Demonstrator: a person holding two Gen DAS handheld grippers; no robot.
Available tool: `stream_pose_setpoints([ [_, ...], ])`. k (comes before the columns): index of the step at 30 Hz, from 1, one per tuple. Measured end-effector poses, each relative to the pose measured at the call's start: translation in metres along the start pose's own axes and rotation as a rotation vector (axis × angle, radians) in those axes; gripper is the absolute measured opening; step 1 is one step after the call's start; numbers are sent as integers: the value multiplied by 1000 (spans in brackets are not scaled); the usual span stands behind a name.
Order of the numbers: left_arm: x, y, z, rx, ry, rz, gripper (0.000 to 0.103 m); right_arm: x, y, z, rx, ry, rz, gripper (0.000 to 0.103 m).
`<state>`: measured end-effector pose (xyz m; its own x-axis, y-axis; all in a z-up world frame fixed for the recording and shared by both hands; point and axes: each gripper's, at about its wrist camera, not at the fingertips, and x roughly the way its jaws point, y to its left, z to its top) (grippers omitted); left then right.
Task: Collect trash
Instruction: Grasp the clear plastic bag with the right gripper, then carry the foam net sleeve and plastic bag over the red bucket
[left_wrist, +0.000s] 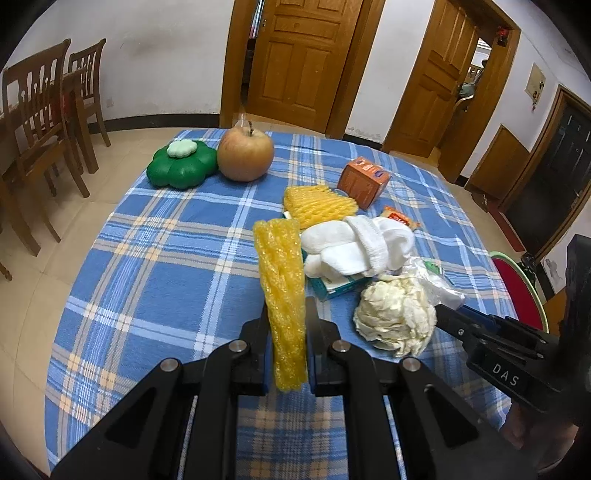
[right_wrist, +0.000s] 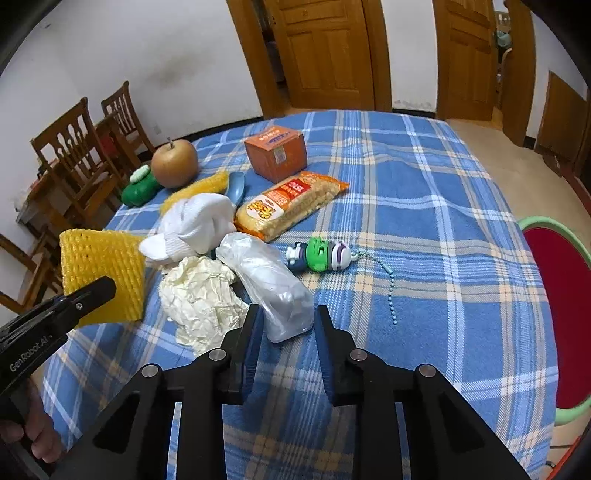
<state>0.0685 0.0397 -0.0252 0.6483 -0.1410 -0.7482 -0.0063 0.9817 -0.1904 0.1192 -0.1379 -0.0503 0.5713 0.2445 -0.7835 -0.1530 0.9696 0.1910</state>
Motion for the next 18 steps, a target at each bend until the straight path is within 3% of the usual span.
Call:
stream_pose_setpoints([
  [18, -36, -51, 3, 85, -60, -90, 13, -77, -28, -15, 73, -137, -54, 28],
])
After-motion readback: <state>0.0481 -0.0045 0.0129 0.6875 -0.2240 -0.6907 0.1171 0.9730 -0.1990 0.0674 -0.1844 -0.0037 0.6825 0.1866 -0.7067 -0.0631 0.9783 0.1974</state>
